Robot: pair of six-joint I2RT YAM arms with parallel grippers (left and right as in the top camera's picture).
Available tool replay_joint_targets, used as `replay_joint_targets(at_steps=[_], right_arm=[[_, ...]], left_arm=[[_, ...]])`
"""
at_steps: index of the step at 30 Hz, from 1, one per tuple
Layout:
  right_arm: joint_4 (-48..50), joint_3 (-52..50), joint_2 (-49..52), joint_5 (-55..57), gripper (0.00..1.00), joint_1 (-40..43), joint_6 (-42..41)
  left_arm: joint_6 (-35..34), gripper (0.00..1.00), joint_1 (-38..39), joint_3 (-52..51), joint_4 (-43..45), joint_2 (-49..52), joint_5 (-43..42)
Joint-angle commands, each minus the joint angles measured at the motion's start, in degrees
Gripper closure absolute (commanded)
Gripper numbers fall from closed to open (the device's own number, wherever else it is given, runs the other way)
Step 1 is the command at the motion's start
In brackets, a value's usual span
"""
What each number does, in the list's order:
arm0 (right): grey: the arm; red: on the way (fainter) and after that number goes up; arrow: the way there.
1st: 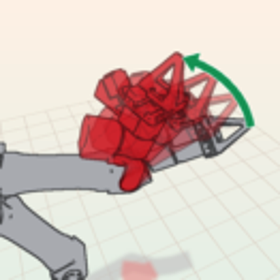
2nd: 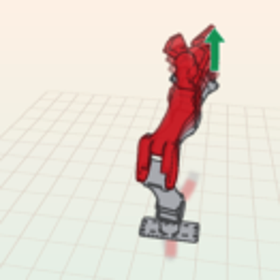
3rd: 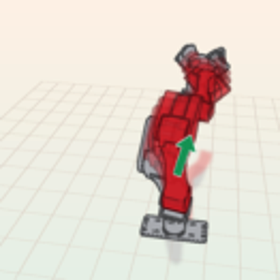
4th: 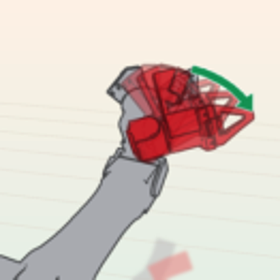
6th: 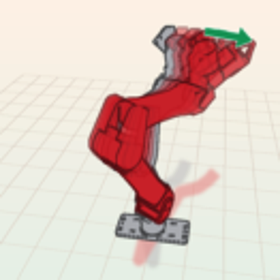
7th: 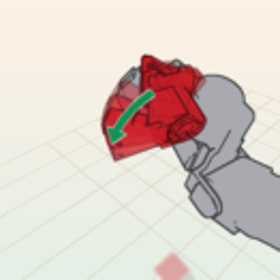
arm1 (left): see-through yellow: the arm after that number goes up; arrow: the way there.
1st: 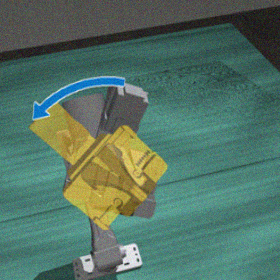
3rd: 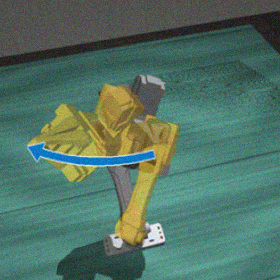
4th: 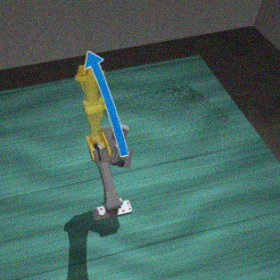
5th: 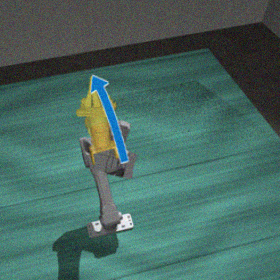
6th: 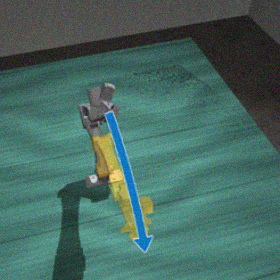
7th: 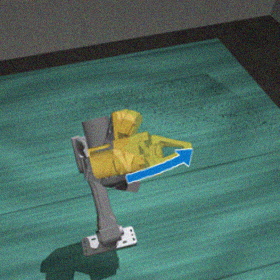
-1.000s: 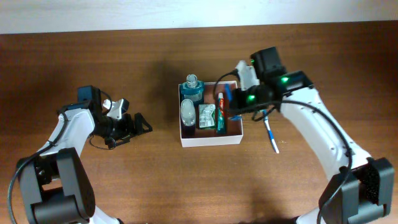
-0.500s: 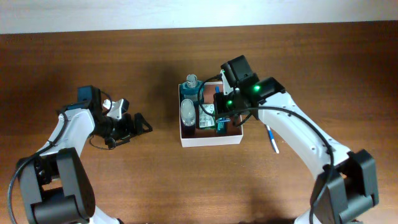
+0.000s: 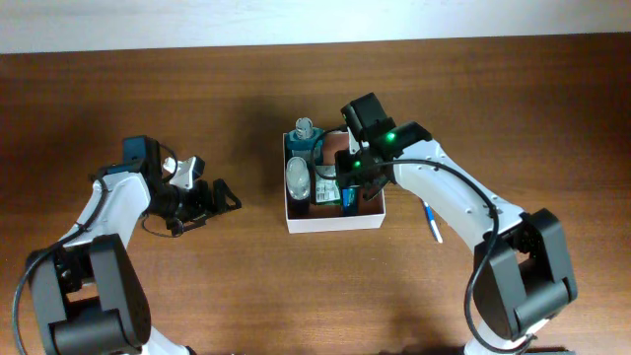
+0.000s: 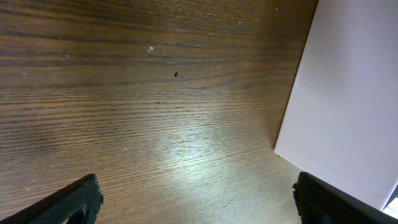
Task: Pack container
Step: 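Carry the razor left and lower it into the box's right side, then open the right gripper and withdraw it toward the toothbrush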
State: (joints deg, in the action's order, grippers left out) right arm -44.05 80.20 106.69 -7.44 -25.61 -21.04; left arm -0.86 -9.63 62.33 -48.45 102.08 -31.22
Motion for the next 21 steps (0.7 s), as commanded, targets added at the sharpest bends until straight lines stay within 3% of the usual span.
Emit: replay_joint_targets(at_steps=[1, 12, 21], right_arm=[[0.6, 0.0, 0.8, 2.1, 0.90, -0.3, -0.2], [-5.2, 5.8, -5.2, 2.2, 0.91, 1.4, 5.8], [-13.7, 7.1, -9.6, 10.9, 0.92, 7.0, 7.5]], left_arm=[[0.7, 0.01, -0.2, -0.3, 0.0, -1.5, -0.2], [0.7, 0.01, -0.2, -0.3, 0.0, -1.5, -0.2], [0.7, 0.01, -0.2, -0.3, 0.0, -1.5, -0.2]])
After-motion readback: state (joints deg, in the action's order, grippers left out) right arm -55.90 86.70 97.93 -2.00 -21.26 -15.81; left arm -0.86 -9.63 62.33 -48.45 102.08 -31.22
